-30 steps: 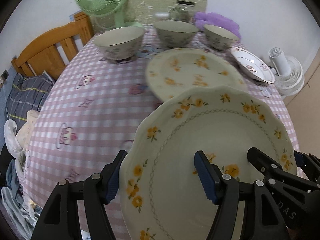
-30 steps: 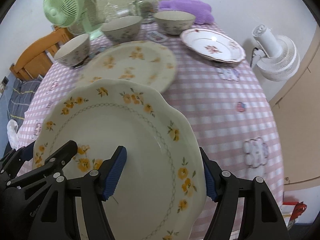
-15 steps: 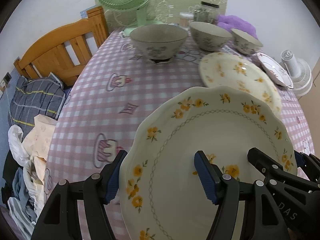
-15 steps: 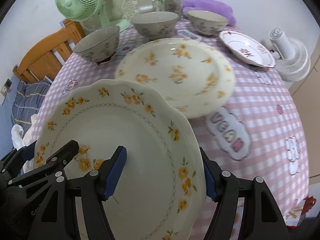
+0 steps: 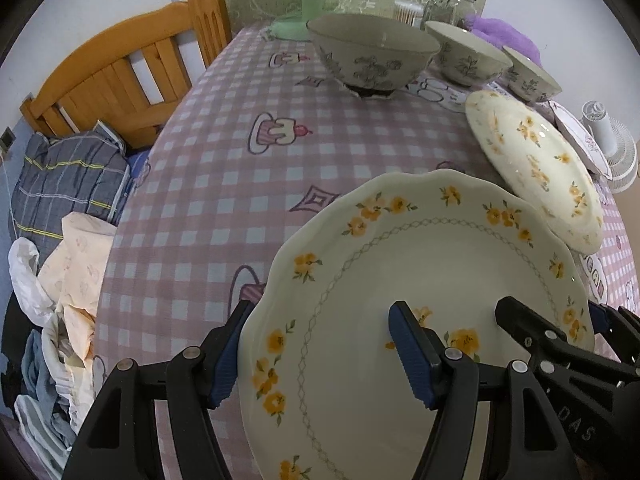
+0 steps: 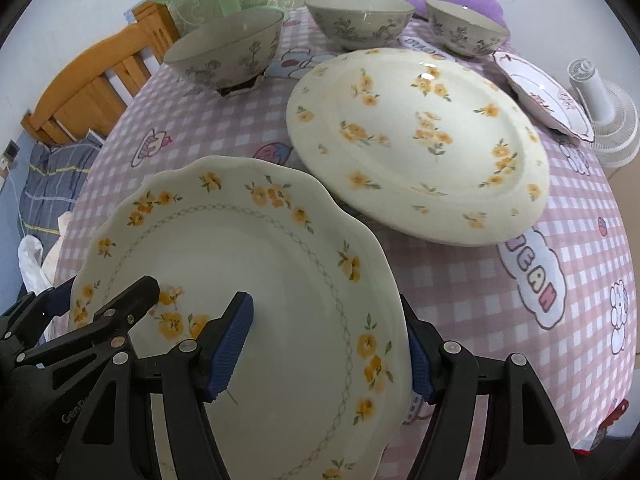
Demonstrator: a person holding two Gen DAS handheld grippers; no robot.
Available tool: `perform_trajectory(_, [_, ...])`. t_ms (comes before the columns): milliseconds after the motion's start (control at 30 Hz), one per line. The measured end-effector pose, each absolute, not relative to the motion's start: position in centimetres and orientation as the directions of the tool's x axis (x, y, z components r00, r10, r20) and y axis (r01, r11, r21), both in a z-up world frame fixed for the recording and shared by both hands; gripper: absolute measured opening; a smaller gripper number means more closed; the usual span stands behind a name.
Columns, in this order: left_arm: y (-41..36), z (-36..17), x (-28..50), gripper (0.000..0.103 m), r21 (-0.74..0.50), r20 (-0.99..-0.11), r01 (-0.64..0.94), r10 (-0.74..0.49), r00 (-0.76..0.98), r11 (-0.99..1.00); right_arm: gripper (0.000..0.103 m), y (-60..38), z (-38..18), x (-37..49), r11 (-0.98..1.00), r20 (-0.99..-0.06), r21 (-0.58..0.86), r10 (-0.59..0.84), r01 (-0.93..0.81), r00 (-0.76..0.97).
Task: Organize plates and bowls
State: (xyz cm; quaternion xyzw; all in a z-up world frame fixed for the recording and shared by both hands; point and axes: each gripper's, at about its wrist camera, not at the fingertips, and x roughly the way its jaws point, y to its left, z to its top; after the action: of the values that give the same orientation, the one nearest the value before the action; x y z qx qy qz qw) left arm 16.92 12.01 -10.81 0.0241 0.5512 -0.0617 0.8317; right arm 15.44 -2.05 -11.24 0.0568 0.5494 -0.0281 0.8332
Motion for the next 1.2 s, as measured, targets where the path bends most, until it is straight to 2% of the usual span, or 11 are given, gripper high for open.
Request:
perform_trajectory(300, [11.6,-10.8,16.9,0.069,-0.017,-0.903,0.161,-0.084,0.421,0.987,0.072,-2.6,-11.9,15.8,0.987,-0.923,0.070,0.009,0.144,0.384])
perform_trajectory(400, [11.7,-10.7,16.9,0.069,-0.020,-0.904,0.162,-0.087,0.419,0.987,0.072,-1.8,-11.1,15.6,0.995,-0.907,-0.006,-0.048,0.100,0.418])
perform_trajectory(633, [11.6,-8.5,16.3,0.086,0.002,-0.873,0.165,-0.079,0.482,0.986,0.072,-2.1,-8.4,14.7,0.996,-0.881,-0.004,-0.047,0.090,0.472])
perform_trajectory(833, [11.1,-5.9,15.8,0.092,-0.009,-0.853,0.197,-0.110,0.510,0.980,0.074,-3.3,-5.5,13.4,0.994,-0.866,0.007,-0.047,0.105,0.497])
perform_trajectory(1033, [10.4,-3.6,15.0,0.094,-0.015,-0.824,0.183,-0.116,0.555,0.983,0.079,-4.4,-3.1,12.4,0.992,-0.845,0.020,-0.049,0.122,0.532])
perform_trajectory(1200, [9.0,-2.1,15.0,0.094,-0.021,-0.798,0.194,-0.134,0.588,0.981,0.079,-5.5,-1.3,11.8,0.990,-0.818,0.004,-0.078,0.140,0.570])
